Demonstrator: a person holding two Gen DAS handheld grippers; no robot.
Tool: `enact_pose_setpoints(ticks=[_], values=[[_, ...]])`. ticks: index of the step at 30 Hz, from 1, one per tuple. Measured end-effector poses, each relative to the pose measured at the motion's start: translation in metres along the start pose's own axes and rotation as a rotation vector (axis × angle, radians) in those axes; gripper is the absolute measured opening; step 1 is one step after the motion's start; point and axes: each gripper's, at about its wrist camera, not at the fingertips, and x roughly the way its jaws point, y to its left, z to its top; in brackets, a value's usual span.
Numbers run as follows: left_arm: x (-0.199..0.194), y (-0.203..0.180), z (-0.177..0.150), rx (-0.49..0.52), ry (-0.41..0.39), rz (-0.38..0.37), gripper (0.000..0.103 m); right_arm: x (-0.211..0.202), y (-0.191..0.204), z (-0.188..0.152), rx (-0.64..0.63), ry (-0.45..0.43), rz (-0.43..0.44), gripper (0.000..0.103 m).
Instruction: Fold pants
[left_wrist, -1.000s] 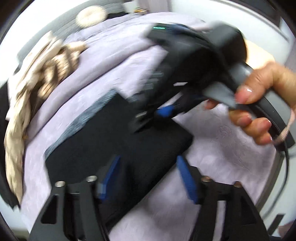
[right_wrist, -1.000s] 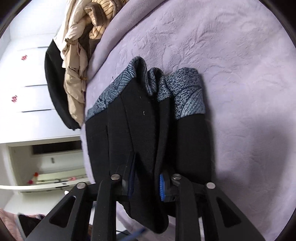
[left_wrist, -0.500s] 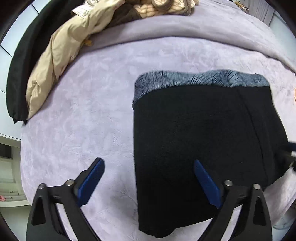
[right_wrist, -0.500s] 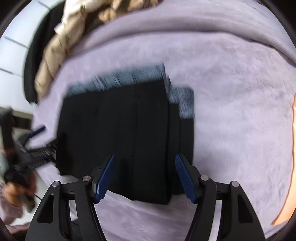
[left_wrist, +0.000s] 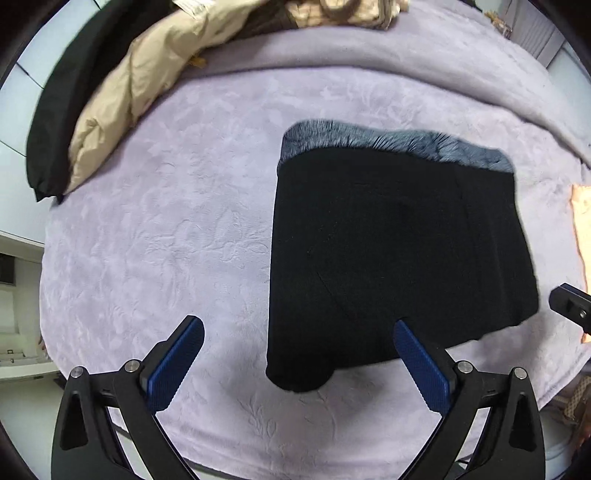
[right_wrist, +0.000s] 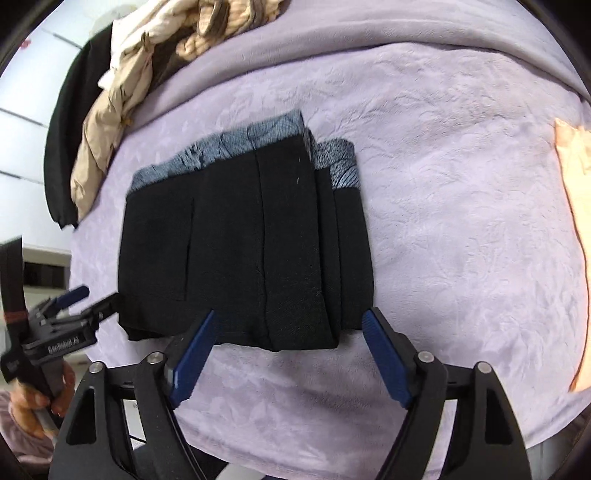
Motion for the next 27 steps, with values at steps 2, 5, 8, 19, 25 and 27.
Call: enact_pose_setpoints(ticks=[2,5,8,19,25,27], values=[[-0.022,-0.001,-0.011,-0.023,-0.05,-0.014,0.103,-0.015,-0.001,-0.001,0.006,-0.047,-0.002,0.088],[-0.043,0.004,-0.011,-0.067,-0.107,-0.046,0.103,-0.032,0.003,0.0,-0.023,-0.099,0.016,0.103],[-0.063,0.01,-0.012,-0.114,-0.149,-0.069,0.103,-0.039,0.01,0.003,-0.073,-0.109,0.011,0.103],[-0.088,0.013,-0.025,-0.145,-0.174,-0.055,0.103,-0.037,0.013,0.005,-0.09,-0.058,0.086,0.103],[-0.078,-0.005,-0.042,-0.136,-0.095,0.012,0.103,-0.032,0.006,-0.001,-0.075,-0.02,0.12,0.103],[-0.073,-0.007,-0.047,-0.165,-0.066,-0.009,0.103,-0.026,0.002,-0.003,-0.053,0.032,0.132,0.103]])
